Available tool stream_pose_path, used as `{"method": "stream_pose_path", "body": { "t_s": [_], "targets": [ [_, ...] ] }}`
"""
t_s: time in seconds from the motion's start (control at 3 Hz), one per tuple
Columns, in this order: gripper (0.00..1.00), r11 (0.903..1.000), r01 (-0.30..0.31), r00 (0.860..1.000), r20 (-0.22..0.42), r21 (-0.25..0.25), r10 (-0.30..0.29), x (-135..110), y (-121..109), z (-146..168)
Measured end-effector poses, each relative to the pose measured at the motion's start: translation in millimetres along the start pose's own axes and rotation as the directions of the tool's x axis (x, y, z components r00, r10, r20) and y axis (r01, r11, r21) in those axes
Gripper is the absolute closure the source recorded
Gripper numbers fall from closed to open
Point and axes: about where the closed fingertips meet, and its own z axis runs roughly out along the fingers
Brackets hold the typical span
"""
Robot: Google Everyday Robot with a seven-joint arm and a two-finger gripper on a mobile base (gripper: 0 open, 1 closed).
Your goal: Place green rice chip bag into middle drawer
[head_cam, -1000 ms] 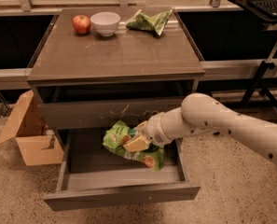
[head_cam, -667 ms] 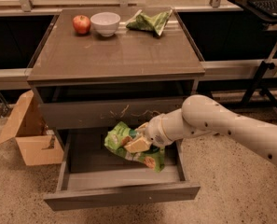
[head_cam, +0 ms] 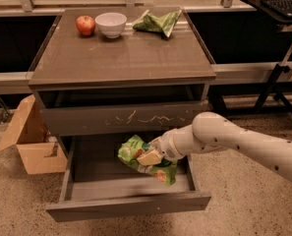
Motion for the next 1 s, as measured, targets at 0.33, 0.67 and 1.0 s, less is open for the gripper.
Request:
{"method": "stream_pose_path", "body": {
  "t_s": [0.33, 0.67, 1.0],
  "targets": [
    [1.0, 0.9991, -0.032, 0.999, 0.007, 0.029, 0.031, 26.7, -25.1, 21.1],
    [1.0, 0.9955, -0.074, 0.997, 0.026, 0.059, 0.073, 53.8, -50.4, 39.6],
    [1.0, 0.9896, -0.119, 0.992, 0.053, 0.081, 0.114, 77.2, -73.5, 57.1]
  ]
}}
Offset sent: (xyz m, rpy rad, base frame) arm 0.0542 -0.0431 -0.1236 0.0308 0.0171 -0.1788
